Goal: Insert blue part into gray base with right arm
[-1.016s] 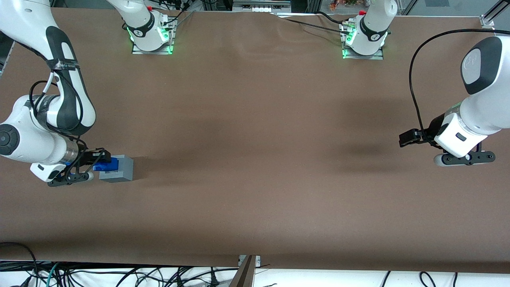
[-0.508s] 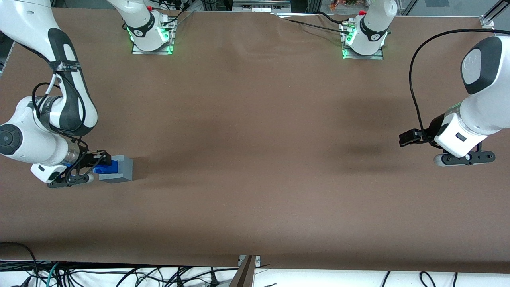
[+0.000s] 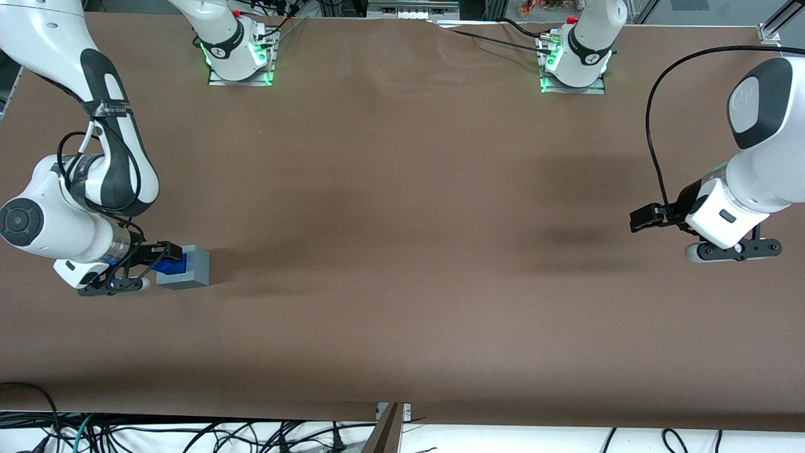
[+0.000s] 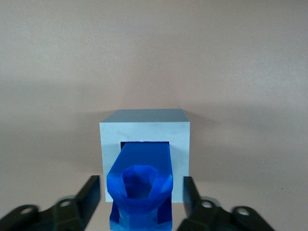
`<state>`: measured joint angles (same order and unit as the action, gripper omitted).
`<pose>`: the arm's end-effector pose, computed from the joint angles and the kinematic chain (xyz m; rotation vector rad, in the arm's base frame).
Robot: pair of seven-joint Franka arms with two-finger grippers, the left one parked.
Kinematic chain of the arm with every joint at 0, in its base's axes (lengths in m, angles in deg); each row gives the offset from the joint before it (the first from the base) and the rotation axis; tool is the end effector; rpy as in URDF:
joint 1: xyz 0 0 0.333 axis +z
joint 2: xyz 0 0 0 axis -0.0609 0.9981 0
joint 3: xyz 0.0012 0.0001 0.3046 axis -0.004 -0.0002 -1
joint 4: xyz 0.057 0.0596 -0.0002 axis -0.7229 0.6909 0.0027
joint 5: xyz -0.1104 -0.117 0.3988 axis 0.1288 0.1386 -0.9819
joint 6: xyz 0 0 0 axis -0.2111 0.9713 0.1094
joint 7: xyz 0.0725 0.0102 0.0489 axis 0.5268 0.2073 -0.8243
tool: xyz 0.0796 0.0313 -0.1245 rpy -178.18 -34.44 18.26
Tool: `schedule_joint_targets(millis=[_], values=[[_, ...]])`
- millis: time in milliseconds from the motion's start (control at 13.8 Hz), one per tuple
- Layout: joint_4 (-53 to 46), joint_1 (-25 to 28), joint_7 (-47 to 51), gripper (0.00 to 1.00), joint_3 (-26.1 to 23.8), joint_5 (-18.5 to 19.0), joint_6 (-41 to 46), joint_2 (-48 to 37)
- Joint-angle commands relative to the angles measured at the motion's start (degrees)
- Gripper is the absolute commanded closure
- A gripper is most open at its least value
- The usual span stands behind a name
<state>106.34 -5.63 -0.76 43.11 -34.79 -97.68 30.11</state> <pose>0.6959 -0.0291 0.2203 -3.1289 -0.1827 0.0783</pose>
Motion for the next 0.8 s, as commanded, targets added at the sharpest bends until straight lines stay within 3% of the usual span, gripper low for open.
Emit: schedule_joint_targets(millis=[0, 363, 726], values=[[0.5, 0.2, 0.9, 0.01, -0.2, 0.6, 1.7, -3.9], [-3.3, 0.0, 0.9, 0.01, -2.7, 1.6, 17.6, -15.1], [-4.8, -0.1, 0.2, 0.01, -2.9, 1.3, 23.8, -22.3]])
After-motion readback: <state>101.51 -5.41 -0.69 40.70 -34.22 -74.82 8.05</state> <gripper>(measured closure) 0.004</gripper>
